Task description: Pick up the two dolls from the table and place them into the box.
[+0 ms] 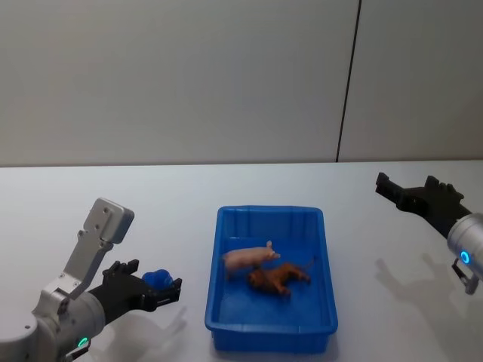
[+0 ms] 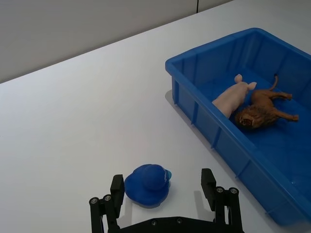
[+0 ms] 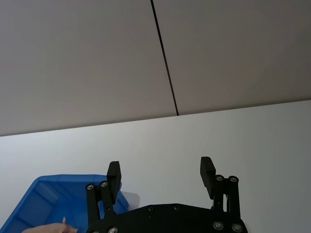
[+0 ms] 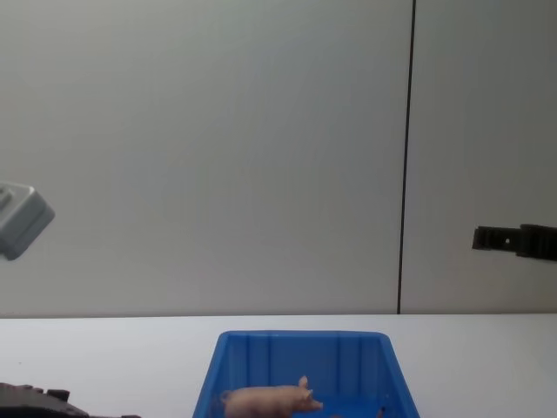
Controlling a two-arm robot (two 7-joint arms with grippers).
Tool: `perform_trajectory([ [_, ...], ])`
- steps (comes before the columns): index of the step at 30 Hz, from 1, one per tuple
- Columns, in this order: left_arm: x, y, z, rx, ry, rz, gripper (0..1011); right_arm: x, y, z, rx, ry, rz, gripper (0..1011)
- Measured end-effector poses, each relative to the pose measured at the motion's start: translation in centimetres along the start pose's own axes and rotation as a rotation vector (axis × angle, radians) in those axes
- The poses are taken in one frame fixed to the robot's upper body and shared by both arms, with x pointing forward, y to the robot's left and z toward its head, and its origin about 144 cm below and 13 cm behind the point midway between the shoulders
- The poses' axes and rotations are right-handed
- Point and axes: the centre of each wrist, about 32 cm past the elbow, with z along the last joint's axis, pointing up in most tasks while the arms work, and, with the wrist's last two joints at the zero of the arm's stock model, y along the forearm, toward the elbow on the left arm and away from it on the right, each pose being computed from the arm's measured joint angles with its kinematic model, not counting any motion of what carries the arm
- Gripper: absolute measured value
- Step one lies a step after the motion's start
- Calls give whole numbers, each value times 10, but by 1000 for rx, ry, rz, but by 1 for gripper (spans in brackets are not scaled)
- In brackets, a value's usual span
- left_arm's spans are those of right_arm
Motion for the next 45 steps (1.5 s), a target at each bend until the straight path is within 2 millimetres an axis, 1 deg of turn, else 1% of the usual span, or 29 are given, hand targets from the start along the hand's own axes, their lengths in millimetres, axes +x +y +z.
perform_trajectory([
  [7,4,-9,-1,-3,10,-8,1001,0,0,0,0,0,0,1001],
  [18,7,-25,3,-5,19,-29,1001,0,0,0,0,0,0,1001],
  [26,9,-33,5,9,13,-35,1001,0,0,0,0,0,0,1001],
  [45,16,-42,4,62,-10,-24,1001,0,0,0,0,0,0,1001],
])
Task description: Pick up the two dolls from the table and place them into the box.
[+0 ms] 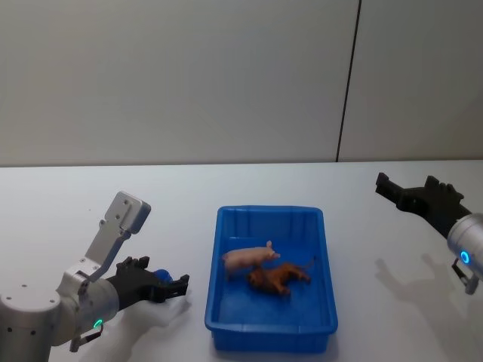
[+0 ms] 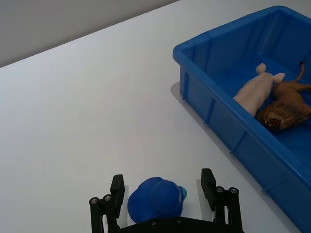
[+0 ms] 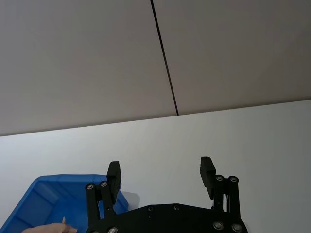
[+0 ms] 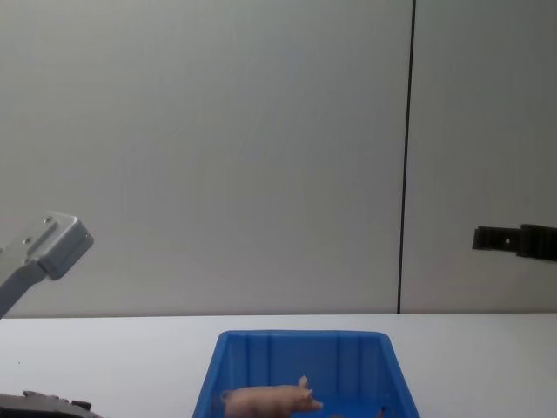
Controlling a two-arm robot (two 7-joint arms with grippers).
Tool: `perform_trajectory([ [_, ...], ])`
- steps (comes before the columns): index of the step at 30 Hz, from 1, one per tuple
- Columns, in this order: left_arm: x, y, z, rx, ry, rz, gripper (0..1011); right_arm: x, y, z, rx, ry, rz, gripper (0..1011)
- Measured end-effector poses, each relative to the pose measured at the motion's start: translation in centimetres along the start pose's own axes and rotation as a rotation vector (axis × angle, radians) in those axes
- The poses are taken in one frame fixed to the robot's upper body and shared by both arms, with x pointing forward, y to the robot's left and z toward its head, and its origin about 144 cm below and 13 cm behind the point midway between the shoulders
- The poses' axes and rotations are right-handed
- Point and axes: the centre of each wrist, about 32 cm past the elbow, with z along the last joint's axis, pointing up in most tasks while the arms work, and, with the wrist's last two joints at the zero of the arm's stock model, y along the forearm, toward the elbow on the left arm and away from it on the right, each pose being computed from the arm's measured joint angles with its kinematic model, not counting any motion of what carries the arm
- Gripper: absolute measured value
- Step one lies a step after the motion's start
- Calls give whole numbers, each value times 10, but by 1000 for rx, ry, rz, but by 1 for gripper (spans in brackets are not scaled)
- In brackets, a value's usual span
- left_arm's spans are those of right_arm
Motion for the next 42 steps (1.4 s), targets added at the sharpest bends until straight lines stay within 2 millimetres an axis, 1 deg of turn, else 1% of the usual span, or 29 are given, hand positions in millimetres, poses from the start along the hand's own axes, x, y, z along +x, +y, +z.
perform_trajectory([
  [7,3,-2,-1,8,0,10,1001,0,0,0,0,0,0,1001],
  [9,3,-2,0,9,0,11,979,0,0,0,0,0,0,1001],
  [10,3,-2,0,9,0,13,942,0,0,0,0,0,0,1001],
  [12,4,-2,-1,10,0,14,915,0,0,0,0,0,0,1001],
  [13,4,-2,-1,11,0,15,869,0,0,0,0,0,0,1001],
  [15,4,-2,0,11,0,16,835,0,0,0,0,0,0,1001],
  [16,4,-3,0,11,0,17,782,0,0,0,0,0,0,1001],
  [18,4,-3,0,12,0,18,743,0,0,0,0,0,0,1001],
  [19,5,-3,-1,12,0,19,704,0,0,0,0,0,0,1001],
  [20,5,-3,-1,12,0,19,704,0,0,0,0,0,0,1001],
  [21,5,-3,-1,13,0,20,644,0,0,0,0,0,0,1001],
  [22,5,-3,-1,13,0,20,606,0,0,0,0,0,0,1001],
  [23,5,-3,0,13,0,21,588,0,0,0,0,0,0,1001],
  [24,5,-3,0,13,0,21,545,0,0,0,0,0,0,1001],
  [25,5,-3,0,13,0,21,533,0,0,0,0,0,0,1001],
  [26,5,-3,-1,14,0,22,485,0,0,0,0,0,0,1001],
  [27,5,-3,-1,14,0,22,473,0,0,0,0,0,0,1001],
  [28,5,-3,-1,14,0,22,426,0,0,0,0,0,0,1001],
  [34,5,-3,-1,14,0,23,356,0,0,0,0,0,0,1001],
  [42,5,-2,1,-8,2,40,299,0,0,0,0,0,0,1001],
])
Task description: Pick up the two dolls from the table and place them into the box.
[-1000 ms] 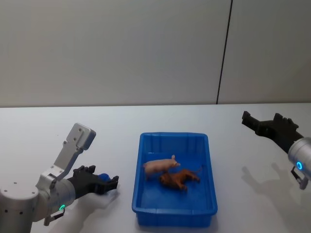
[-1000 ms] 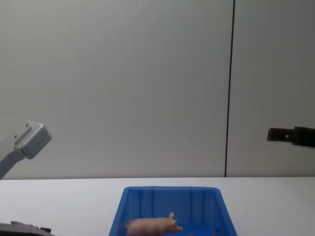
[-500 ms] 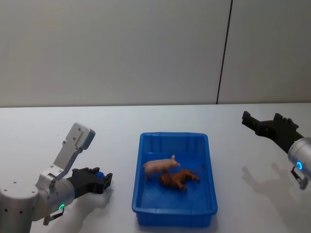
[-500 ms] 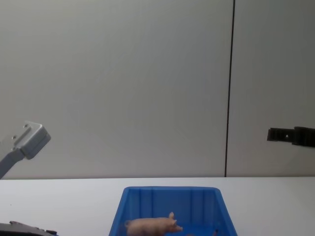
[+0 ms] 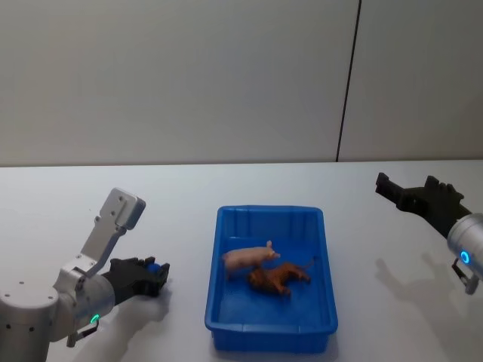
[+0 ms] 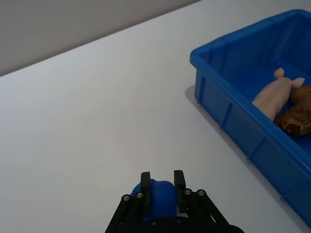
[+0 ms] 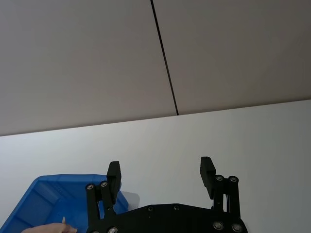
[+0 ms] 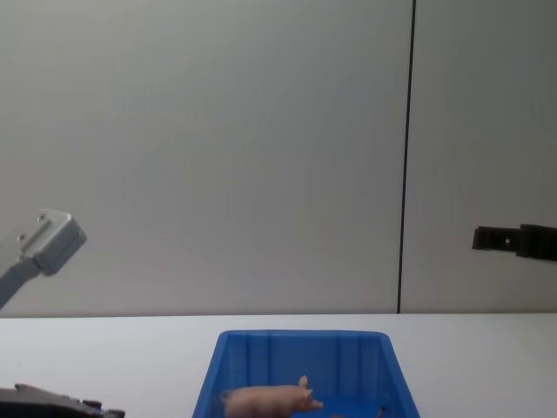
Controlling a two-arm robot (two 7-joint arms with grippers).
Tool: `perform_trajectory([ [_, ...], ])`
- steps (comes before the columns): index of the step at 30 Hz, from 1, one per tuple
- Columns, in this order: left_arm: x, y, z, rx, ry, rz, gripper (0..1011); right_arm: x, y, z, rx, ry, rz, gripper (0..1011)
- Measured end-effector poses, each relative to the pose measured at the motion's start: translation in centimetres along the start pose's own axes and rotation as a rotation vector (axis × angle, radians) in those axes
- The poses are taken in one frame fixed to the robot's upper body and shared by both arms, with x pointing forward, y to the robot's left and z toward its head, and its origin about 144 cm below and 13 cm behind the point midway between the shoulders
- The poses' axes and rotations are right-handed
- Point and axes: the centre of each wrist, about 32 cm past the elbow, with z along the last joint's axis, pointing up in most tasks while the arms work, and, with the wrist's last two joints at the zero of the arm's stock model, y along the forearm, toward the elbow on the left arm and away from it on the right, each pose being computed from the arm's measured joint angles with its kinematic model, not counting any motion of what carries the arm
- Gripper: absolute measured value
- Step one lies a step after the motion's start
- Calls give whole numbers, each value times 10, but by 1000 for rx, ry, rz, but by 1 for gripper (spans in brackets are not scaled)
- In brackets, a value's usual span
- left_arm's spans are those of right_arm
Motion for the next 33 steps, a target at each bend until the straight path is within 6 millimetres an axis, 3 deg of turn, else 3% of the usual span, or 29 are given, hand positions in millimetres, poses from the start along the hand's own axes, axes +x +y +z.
perform_trajectory([
  [16,-1,11,19,-170,1,69,219,0,0,0,0,0,0,1001],
  [33,-13,15,63,-443,44,-11,175,0,0,0,0,0,0,1001],
])
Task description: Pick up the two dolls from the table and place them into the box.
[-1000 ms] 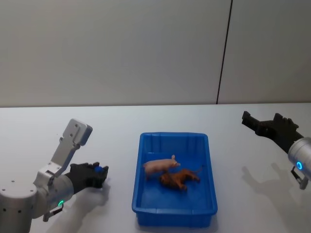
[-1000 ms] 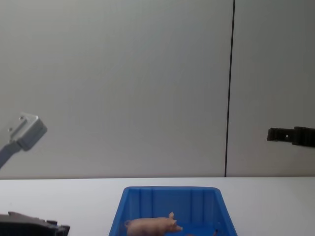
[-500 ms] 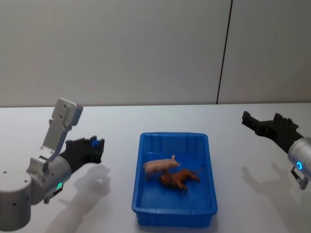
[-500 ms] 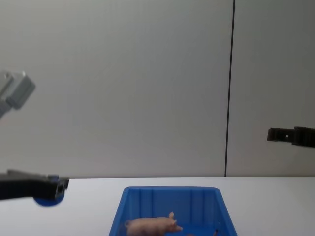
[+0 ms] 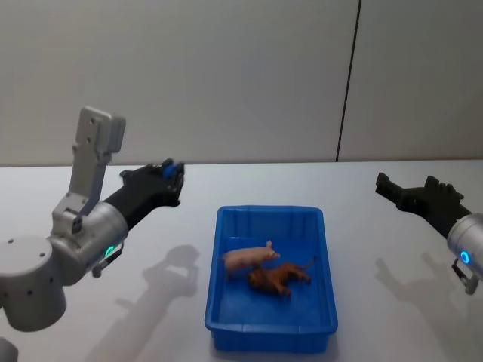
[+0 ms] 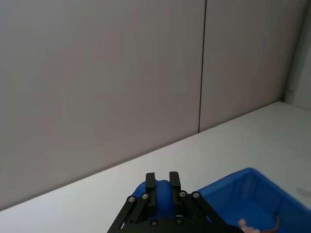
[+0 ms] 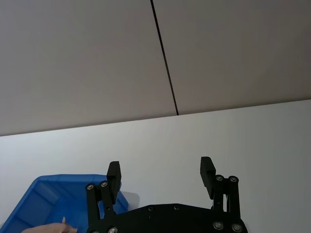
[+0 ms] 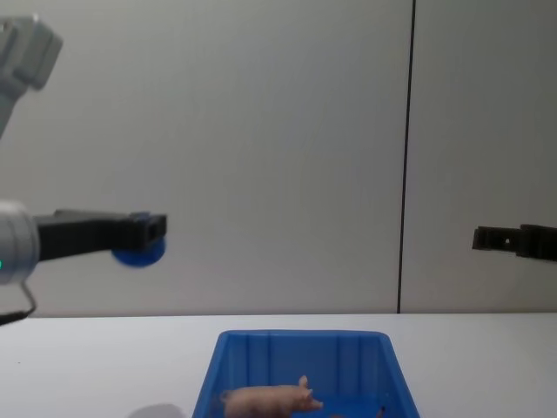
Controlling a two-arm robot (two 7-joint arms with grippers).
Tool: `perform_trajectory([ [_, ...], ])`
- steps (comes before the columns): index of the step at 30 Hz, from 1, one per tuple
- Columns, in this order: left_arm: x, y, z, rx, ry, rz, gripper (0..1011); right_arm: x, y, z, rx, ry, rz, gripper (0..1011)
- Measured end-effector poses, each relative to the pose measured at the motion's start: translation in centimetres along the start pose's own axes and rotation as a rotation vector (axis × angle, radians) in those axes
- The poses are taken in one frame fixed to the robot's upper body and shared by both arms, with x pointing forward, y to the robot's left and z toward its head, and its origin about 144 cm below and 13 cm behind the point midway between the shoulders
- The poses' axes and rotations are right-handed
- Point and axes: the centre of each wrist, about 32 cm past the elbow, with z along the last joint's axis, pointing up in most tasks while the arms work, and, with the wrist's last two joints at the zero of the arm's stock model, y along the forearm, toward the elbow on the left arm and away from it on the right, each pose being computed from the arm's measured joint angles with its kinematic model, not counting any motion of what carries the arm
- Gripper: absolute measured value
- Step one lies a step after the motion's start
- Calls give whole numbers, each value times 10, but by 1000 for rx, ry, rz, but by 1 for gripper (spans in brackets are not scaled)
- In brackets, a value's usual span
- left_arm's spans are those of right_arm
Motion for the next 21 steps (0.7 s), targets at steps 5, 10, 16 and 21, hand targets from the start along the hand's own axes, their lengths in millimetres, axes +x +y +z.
perform_trajectory([
  [5,-6,-7,7,-47,32,-65,175,0,0,0,0,0,0,1001],
  [10,-10,-12,10,-65,57,-127,175,0,0,0,0,0,0,1001],
  [16,-13,-19,11,-56,86,-213,175,0,0,0,0,0,0,1001],
  [21,-15,-23,7,-15,104,-289,175,0,0,0,0,0,0,1001],
])
